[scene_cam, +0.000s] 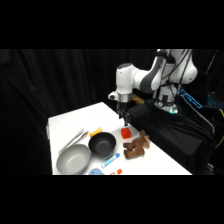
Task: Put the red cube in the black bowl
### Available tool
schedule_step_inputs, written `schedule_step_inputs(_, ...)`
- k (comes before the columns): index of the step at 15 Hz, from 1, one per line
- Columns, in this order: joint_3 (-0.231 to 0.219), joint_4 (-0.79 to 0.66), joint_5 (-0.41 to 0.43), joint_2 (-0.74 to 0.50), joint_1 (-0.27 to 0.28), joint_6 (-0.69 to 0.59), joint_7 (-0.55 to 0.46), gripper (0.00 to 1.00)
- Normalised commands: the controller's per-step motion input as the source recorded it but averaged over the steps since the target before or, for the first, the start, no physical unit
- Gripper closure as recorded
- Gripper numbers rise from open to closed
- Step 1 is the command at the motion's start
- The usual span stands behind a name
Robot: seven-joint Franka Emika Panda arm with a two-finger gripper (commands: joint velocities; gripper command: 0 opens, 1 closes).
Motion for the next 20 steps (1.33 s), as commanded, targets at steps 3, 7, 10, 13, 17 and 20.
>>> schedule_step_inputs(3, 0.007, -0.02, 0.112, 0.18, 0.028, 0.33, 0.08, 0.00)
schedule_step_inputs(7, 0.009, -0.02, 0.126, 0.14, 0.044, 0.27, 0.07, 0.00)
schedule_step_inputs(10, 0.034, -0.01, 0.182, 0.14, 0.049, 0.26, 0.02, 0.00)
schedule_step_inputs(13, 0.023, -0.01, 0.117, 0.15, 0.064, 0.25, 0.05, 0.00)
schedule_step_inputs(17, 0.041, 0.00, 0.149, 0.16, 0.050, 0.25, 0.03, 0.00)
schedule_step_inputs(20, 0.069, 0.01, 0.164, 0.15, 0.052, 0.25, 0.02, 0.00)
